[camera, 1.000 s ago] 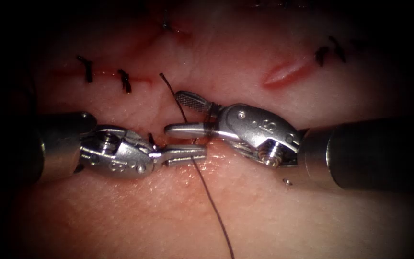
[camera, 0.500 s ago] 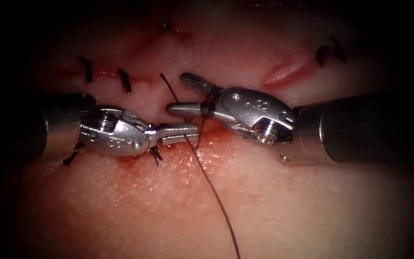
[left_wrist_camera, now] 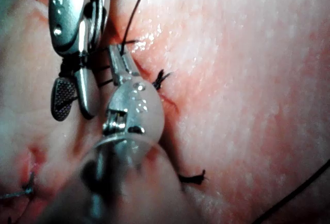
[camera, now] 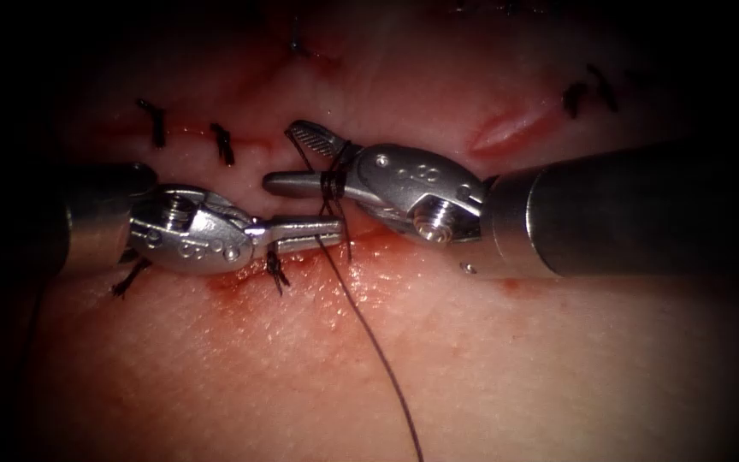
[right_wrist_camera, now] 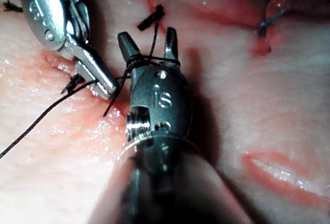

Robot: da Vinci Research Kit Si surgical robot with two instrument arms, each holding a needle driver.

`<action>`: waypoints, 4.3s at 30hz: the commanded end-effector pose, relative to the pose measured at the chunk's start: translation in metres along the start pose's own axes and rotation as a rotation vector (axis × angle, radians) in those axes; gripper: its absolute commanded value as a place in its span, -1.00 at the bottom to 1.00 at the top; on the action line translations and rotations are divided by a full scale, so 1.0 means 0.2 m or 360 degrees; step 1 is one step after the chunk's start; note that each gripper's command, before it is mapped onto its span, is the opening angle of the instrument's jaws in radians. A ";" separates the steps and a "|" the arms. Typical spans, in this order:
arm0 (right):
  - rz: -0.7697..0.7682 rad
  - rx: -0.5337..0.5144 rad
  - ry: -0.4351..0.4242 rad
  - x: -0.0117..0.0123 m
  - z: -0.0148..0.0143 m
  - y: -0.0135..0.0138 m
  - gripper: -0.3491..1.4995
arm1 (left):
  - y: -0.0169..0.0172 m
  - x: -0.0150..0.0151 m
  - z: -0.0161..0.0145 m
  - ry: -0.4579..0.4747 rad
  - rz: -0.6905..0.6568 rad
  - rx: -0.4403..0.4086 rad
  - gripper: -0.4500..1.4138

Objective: Wound Closure

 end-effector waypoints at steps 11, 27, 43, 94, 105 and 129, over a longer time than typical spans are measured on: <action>0.0027 0.0025 0.0029 -0.006 -0.004 -0.013 -1.00 | -0.002 -0.003 -0.004 -0.0022 -0.0015 0.0006 -1.00; -0.0203 -0.0122 0.0110 -0.015 -0.019 -0.031 -1.00 | -0.015 -0.003 -0.021 -0.0053 -0.0089 0.0017 -1.00; -0.0675 -0.0273 -0.0020 -0.030 -0.026 -0.044 -1.00 | -0.053 -0.017 -0.035 -0.0158 -0.0160 0.0069 -1.00; 0.1172 0.0030 -0.0121 -0.042 -0.032 -0.033 -1.00 | -0.031 0.015 -0.029 -0.0199 -0.0139 0.0046 -1.00; 0.1645 0.0139 -0.0253 -0.049 -0.050 -0.043 -1.00 | -0.036 0.014 -0.026 -0.0188 -0.0093 0.0045 -1.00; 0.0218 0.0006 -0.0108 -0.038 -0.072 -0.060 -1.00 | -0.084 -0.043 -0.035 -0.0307 -0.0168 0.0128 -1.00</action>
